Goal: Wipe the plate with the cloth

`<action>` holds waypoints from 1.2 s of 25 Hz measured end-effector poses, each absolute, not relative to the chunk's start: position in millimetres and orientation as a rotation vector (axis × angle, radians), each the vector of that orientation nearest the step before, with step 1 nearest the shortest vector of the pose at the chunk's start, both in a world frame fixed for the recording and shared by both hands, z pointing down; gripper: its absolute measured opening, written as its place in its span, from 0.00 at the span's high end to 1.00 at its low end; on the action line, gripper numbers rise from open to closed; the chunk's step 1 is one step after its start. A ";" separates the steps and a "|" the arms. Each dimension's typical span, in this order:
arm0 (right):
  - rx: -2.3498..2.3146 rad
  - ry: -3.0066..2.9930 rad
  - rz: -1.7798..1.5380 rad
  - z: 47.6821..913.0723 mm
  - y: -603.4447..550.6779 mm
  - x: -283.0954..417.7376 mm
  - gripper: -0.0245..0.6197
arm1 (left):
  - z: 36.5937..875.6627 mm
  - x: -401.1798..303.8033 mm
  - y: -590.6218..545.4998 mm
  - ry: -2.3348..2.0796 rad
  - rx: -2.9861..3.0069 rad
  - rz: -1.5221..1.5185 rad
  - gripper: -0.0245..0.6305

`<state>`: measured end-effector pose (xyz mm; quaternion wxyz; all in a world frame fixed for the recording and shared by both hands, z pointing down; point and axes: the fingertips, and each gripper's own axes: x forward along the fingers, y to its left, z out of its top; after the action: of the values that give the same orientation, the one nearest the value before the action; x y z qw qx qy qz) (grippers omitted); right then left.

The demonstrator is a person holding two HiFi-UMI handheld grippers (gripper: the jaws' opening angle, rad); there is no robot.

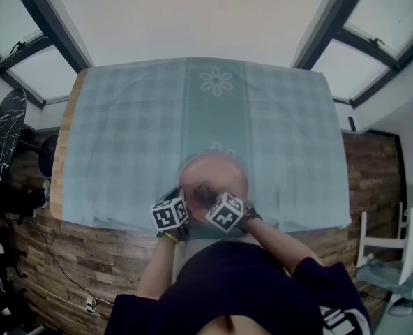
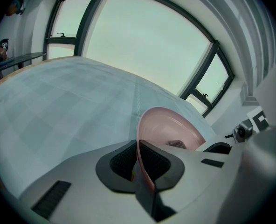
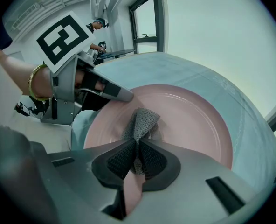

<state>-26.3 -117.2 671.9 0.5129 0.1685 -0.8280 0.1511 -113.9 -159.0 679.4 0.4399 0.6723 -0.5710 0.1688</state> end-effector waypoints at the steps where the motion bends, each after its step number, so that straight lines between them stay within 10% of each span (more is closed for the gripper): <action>1: 0.398 -1.995 0.358 671.0 -115.7 -28.4 0.91 | 679.5 -114.1 -158.6 -1.418 1.668 0.418 0.91; 30: 0.503 -2.048 0.388 638.9 -147.4 -2.7 0.91 | 679.4 -114.1 -158.2 -1.400 1.678 0.414 0.91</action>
<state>-2.7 -147.4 638.9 0.4783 0.2059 -0.8388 0.1589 -114.1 -158.2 679.4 0.4429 0.6764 -0.5643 0.1669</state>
